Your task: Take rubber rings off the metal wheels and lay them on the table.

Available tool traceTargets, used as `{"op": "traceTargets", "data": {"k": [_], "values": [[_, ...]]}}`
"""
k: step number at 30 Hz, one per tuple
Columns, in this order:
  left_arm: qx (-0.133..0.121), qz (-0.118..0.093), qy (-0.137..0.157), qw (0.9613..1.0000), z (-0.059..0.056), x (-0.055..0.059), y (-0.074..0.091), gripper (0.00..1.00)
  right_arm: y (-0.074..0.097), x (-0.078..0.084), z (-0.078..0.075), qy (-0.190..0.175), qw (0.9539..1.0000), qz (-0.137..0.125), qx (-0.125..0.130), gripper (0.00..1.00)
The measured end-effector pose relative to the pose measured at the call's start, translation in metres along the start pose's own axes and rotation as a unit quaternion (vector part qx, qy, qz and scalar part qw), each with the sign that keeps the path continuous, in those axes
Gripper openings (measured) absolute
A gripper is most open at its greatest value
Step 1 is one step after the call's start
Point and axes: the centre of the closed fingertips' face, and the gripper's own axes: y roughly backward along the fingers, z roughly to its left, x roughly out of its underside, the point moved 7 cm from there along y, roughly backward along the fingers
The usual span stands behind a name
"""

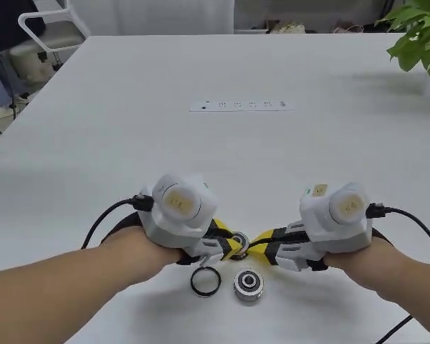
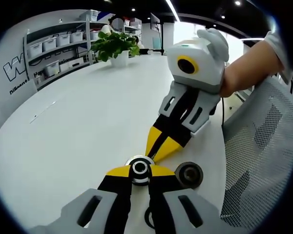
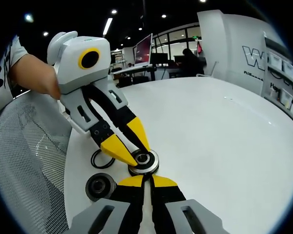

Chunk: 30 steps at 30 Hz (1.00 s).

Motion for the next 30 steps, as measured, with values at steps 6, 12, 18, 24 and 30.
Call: {"op": "traceTargets", "data": {"k": [6,12,18,24,30], "values": [[-0.005,0.000,0.001,1.0000,0.000,0.000,0.000,0.07,0.001,0.002,-0.005,-0.052,0.9986,-0.007,0.003,0.00],[-0.010,0.001,-0.002,1.0000,-0.002,-0.001,-0.001,0.07,0.002,0.003,-0.008,-0.086,0.9962,-0.013,0.011,0.00],[-0.012,0.002,-0.002,0.9999,-0.002,-0.001,-0.001,0.07,0.005,0.002,-0.009,-0.118,0.9926,-0.027,0.009,0.00],[-0.014,0.001,-0.001,0.9999,-0.002,-0.001,-0.001,0.07,0.007,-0.001,-0.010,-0.148,0.9879,-0.046,0.009,0.00],[-0.014,0.001,-0.001,0.9999,-0.003,-0.001,-0.001,0.07,0.008,-0.002,-0.008,-0.180,0.9815,-0.066,-0.002,0.00]]}}
